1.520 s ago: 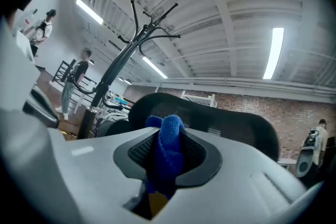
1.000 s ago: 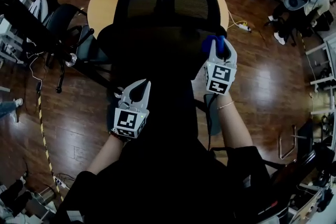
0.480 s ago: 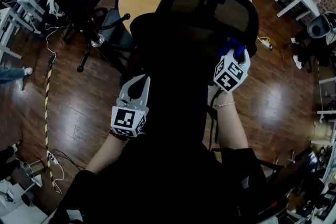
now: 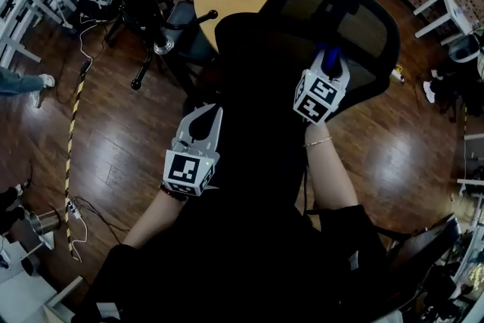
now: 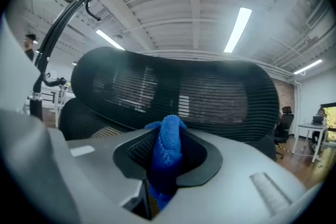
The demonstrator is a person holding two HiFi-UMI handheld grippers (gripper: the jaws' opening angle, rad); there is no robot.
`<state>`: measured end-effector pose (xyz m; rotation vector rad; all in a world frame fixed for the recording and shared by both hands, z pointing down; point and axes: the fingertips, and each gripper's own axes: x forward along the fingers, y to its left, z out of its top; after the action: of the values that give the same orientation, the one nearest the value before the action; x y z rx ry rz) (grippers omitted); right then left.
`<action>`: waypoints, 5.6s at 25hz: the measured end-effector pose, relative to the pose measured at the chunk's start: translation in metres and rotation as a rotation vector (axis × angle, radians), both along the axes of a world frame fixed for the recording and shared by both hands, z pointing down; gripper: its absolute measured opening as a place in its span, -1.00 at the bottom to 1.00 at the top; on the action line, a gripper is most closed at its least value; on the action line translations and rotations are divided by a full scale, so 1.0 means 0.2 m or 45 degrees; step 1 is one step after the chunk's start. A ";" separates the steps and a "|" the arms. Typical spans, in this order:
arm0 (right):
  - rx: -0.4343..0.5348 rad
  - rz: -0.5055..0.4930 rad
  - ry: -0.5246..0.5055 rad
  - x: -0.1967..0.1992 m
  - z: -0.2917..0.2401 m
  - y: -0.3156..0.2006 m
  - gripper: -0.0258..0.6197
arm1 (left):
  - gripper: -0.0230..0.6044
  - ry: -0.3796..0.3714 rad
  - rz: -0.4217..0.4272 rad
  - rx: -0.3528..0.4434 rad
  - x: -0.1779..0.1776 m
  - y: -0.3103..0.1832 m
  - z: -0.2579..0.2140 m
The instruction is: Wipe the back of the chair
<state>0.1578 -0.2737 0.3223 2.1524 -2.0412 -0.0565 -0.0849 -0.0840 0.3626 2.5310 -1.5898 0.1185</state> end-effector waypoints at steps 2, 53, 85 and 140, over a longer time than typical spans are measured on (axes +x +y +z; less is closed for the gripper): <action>0.001 -0.124 0.056 -0.18 -0.02 -0.01 -0.64 | -0.90 0.009 -0.021 -0.011 -0.04 0.00 0.01; 0.011 0.069 0.206 0.81 0.05 0.08 -0.65 | -0.90 -0.042 0.043 -0.113 0.33 0.06 0.10; 0.081 -0.458 0.161 -1.15 0.13 -0.03 -0.65 | -0.90 -0.028 0.042 -0.189 -0.31 0.06 0.57; 0.078 0.162 0.116 0.53 0.35 0.14 -0.71 | -0.90 0.060 -0.038 -0.210 0.12 -0.05 0.67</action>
<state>0.2637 -0.2458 0.3913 2.2667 -1.8726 -0.1994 -0.0619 -0.0948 0.4976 2.3674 -1.5320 0.1780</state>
